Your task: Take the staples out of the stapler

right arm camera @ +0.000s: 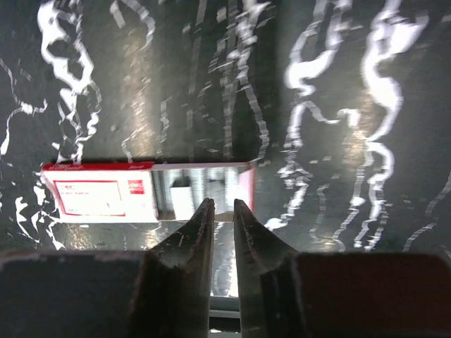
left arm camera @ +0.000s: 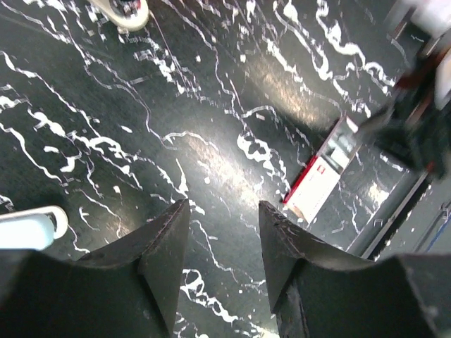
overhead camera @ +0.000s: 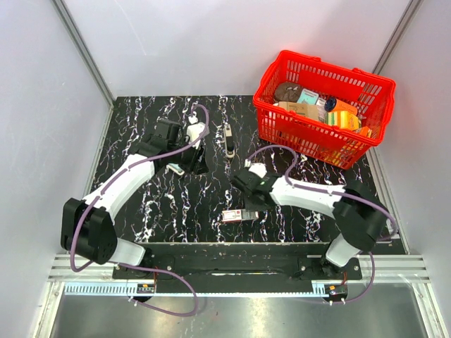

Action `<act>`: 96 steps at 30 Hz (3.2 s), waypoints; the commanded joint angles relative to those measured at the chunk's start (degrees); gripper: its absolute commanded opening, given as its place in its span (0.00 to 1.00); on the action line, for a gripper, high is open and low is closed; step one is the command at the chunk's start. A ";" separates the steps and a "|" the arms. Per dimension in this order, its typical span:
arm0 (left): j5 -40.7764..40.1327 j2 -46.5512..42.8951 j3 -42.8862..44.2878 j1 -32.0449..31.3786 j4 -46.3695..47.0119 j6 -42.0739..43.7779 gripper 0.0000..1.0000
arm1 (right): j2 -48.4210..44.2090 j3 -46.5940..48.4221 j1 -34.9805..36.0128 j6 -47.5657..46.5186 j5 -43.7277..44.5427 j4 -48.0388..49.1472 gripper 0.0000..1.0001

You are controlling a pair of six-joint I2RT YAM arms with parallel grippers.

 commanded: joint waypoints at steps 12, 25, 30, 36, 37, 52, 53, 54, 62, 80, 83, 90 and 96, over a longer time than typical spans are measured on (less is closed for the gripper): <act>-10.28 3.00 -8.50 -12.84 -1.62 17.97 0.47 | -18.45 -24.11 -17.27 1.03 -22.62 23.74 0.25; -15.12 6.96 -9.83 -21.63 -1.27 20.17 0.47 | -14.06 -31.25 -22.81 4.64 -34.24 40.20 0.24; -16.26 8.98 -9.56 -23.74 -0.65 19.56 0.47 | -13.27 -31.25 -22.73 4.46 -34.68 40.11 0.22; -16.97 10.48 -10.26 -25.41 -0.65 19.47 0.47 | -12.30 -32.30 -22.81 5.25 -36.00 42.57 0.19; -16.88 10.57 -10.44 -25.58 -0.65 19.47 0.47 | -12.04 -32.39 -22.64 5.25 -36.26 42.83 0.19; -17.41 12.59 -10.88 -26.90 2.16 17.54 0.46 | -6.86 -27.56 -13.68 7.36 -31.61 42.74 0.15; -17.23 12.59 -10.88 -26.90 2.25 17.45 0.46 | -6.07 -27.56 -13.06 7.71 -31.52 43.36 0.15; -17.06 12.42 -11.05 -26.99 2.42 17.53 0.46 | -5.71 -27.56 -12.71 8.24 -31.43 43.97 0.15; -16.44 11.71 -12.11 -26.99 3.57 17.10 0.46 | -2.72 -24.75 -10.69 8.86 -31.17 45.12 0.14; -20.30 8.73 -9.65 -22.69 -0.82 17.80 0.54 | -7.72 -22.11 -9.37 5.34 -24.93 33.27 0.34; -20.93 6.71 -8.51 -20.58 -3.54 18.06 0.68 | -10.18 -21.93 -9.72 4.20 -23.61 30.54 0.42; -17.77 -1.81 -4.38 -16.63 -9.79 16.75 0.99 | -15.10 -19.04 -11.12 0.34 -21.85 24.39 0.60; -15.47 -11.39 1.24 -12.06 -13.92 14.99 0.99 | -16.61 -8.95 -11.30 -5.19 -18.96 15.52 0.85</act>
